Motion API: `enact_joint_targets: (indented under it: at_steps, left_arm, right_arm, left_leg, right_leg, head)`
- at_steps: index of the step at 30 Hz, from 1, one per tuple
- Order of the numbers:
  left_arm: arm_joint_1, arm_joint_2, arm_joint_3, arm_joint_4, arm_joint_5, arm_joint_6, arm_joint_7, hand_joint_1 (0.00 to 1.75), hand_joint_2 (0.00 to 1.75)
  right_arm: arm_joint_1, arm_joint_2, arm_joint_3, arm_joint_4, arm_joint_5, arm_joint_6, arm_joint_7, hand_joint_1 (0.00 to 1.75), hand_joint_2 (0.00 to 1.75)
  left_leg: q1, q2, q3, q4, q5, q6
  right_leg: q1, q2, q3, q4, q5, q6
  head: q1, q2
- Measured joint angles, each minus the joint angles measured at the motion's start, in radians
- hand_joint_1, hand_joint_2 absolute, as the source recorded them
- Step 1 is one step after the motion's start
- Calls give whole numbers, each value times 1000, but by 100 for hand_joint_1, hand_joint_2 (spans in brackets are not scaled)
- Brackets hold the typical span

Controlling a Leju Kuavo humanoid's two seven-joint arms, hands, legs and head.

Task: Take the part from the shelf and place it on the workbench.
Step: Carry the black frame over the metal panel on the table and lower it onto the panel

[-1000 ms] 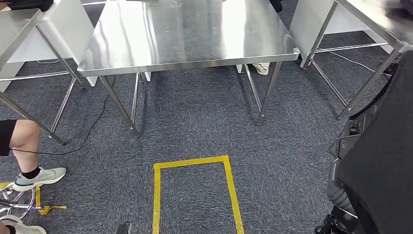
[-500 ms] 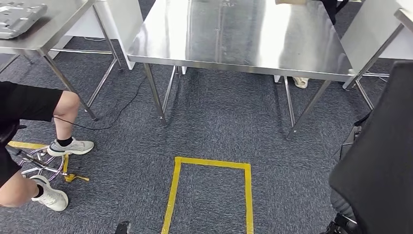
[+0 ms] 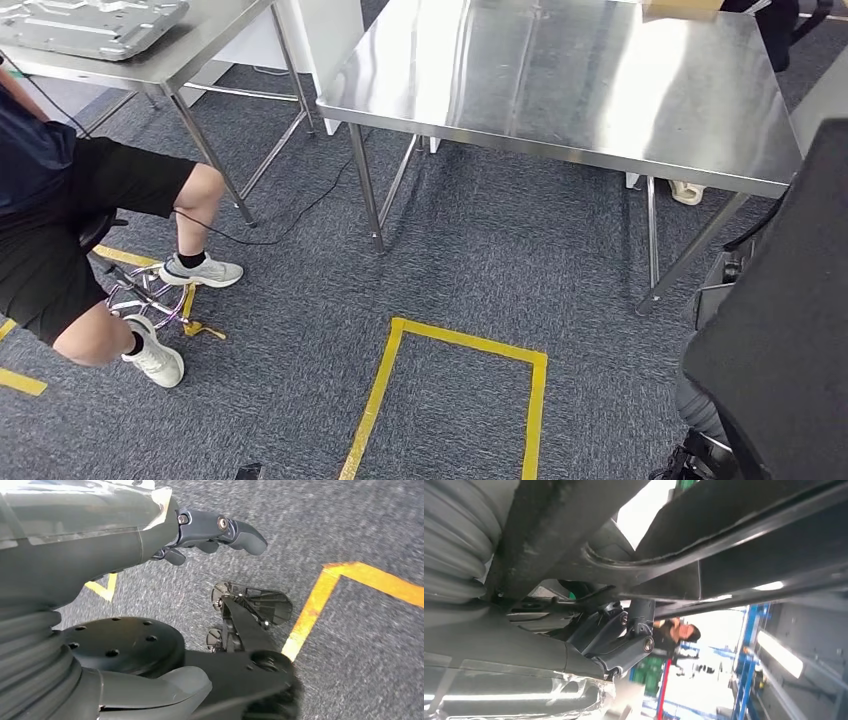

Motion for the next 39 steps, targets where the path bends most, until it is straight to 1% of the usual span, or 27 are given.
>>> enact_joint_targets:
  at_steps: [1,2,3,5,6,8,9,11,13,14,15,16,17,19,20,21,23,25,26,27,29,31,33,34,35,38,39]
  left_arm:
    - [1,0,0,0,4,3,-4,0,175]
    - [0,1,0,0,11,5,-11,0,175]
    - [-3,4,2,-2,22,5,-15,0,175]
    - [-20,18,4,-12,38,-1,-2,0,175]
    - [-33,26,4,-21,41,-6,15,0,175]
    - [-57,41,4,-40,40,-10,42,0,175]
    - [-66,45,4,-50,39,-9,50,0,175]
    - [-82,50,4,-68,35,-6,56,0,175]
    - [-95,47,2,-83,32,-2,58,0,175]
    - [-100,42,2,-91,31,1,58,0,175]
    - [-100,38,1,-98,31,4,58,0,175]
    - [-100,34,0,-106,31,7,57,0,175]
    - [-99,30,0,-115,31,11,57,0,175]
    - [-95,23,-2,-134,36,19,56,0,175]
    - [-93,21,-3,-144,38,23,56,0,175]
    - [-90,20,-4,-153,40,25,56,0,175]
    - [-82,20,-6,-166,41,27,56,0,175]
    - [-75,22,-7,-175,42,27,56,0,175]
    - [-73,23,-7,-180,43,27,56,0,175]
    - [-72,23,-8,-185,45,28,55,0,175]
    - [-72,22,-10,-195,49,31,55,0,175]
    - [-72,20,-13,-199,56,38,54,0,175]
    - [-71,16,-18,-199,61,42,54,0,175]
    - [-68,12,-20,-199,62,42,53,0,175]
    - [-65,9,-23,-199,62,43,52,0,175]
    - [-61,8,-25,-201,62,46,45,0,175]
    - [-61,10,-26,-203,62,47,43,0,175]
  right_arm:
    - [0,0,0,0,-1,1,0,175,175]
    - [-1,0,0,0,-3,2,0,175,175]
    - [-2,0,0,0,-5,3,0,175,175]
    - [-9,-2,1,2,-12,1,0,175,175]
    - [-13,-3,2,4,-14,-3,0,175,175]
    - [-19,-6,3,9,-17,-10,0,175,175]
    - [-19,-8,4,10,-18,-14,-1,175,175]
    - [-16,-12,5,10,-19,-19,-1,175,175]
    - [-11,-17,5,11,-20,-21,1,175,175]
    - [-8,-20,5,12,-20,-21,2,175,175]
    - [-6,-22,5,13,-20,-22,5,175,175]
    - [-4,-24,5,13,-20,-22,7,175,175]
    - [-3,-25,5,14,-20,-23,10,175,175]
    - [-3,-29,6,15,-21,-21,15,175,175]
    - [-3,-31,6,15,-22,-18,18,175,175]
    - [-2,-32,7,16,-24,-16,19,175,175]
    - [-1,-34,10,17,-27,-13,21,175,175]
    - [-1,-34,12,18,-27,-13,21,175,175]
    - [-1,-35,13,18,-28,-13,21,175,175]
    - [-1,-35,13,17,-29,-12,21,175,175]
    - [-2,-36,14,17,-31,-8,19,175,175]
    - [-5,-39,15,17,-32,-1,17,175,175]
    - [-7,-43,16,20,-34,4,16,175,175]
    - [-7,-44,16,21,-34,5,16,175,175]
    - [-6,-45,16,23,-35,5,16,175,175]
    - [-8,-47,17,28,-34,5,16,175,175]
    - [-9,-47,17,29,-33,5,16,175,175]
  left_leg:
    - [0,2,1,-1,11,2]
    - [0,5,24,-44,39,6]
    - [-2,11,63,-114,72,13]
    - [-8,26,129,-234,110,25]
    - [-11,29,143,-262,114,29]
    - [-17,25,144,-273,113,34]
    - [-16,22,149,-281,117,39]
    - [-10,17,160,-299,127,49]
    - [-6,10,164,-306,131,54]
    - [-6,4,164,-305,131,55]
    - [-6,-1,164,-305,131,55]
    - [-5,-6,164,-305,130,55]
    - [-4,-11,165,-304,130,53]
    - [-1,-22,165,-297,125,46]
    - [-2,-26,164,-292,122,40]
    - [-4,-29,162,-288,118,35]
    - [-8,-32,159,-285,117,41]
    - [-6,-31,159,-285,118,51]
    - [-7,-31,161,-286,117,51]
    - [-9,-30,171,-301,123,54]
    - [-7,-22,214,-371,150,67]
    - [3,-8,251,-434,175,74]
    - [12,5,256,-442,177,63]
    - [19,11,255,-438,173,53]
    - [27,17,252,-429,167,40]
    - [59,35,233,-366,127,-12]
    - [63,41,222,-336,106,-30]
  right_leg:
    - [2,-13,1,0,-1,-1]
    - [4,-24,3,0,-2,-3]
    - [6,-32,4,0,-4,-4]
    - [13,-45,3,0,-6,-1]
    - [15,-51,3,0,-7,2]
    - [16,-60,5,-3,-5,10]
    - [15,-54,5,-2,-6,15]
    - [13,-15,-13,36,-26,20]
    - [10,28,-73,152,-73,16]
    - [9,37,-109,219,-94,16]
    - [8,39,-134,261,-103,20]
    - [7,40,-144,269,-96,29]
    - [4,40,-132,232,-73,41]
    - [-3,42,-73,94,-10,63]
    - [-6,43,-46,36,13,65]
    - [-8,45,-32,5,24,60]
    - [-9,46,-26,-5,30,46]
    - [-16,46,-26,-7,32,44]
    - [-20,47,-25,-12,34,45]
    - [-23,48,-20,-22,38,48]
    - [-17,47,-13,-31,40,47]
    - [-9,46,-43,28,13,37]
    - [-13,47,-107,137,-26,37]
    - [-18,46,-129,172,-32,46]
    - [-26,45,-135,174,-24,60]
    - [-50,19,-79,46,42,120]
    - [-55,11,-71,28,48,122]
  head:
    - [0,0]
    - [0,0]
    - [0,0]
    - [1,0]
    - [1,0]
    - [1,0]
    - [0,0]
    - [2,0]
    - [5,0]
    - [6,0]
    - [7,0]
    - [7,0]
    - [8,0]
    - [9,0]
    - [10,0]
    - [11,0]
    - [10,0]
    - [9,0]
    - [7,0]
    - [5,0]
    - [1,0]
    - [1,0]
    - [3,0]
    - [3,0]
    - [3,0]
    - [9,0]
    - [17,0]
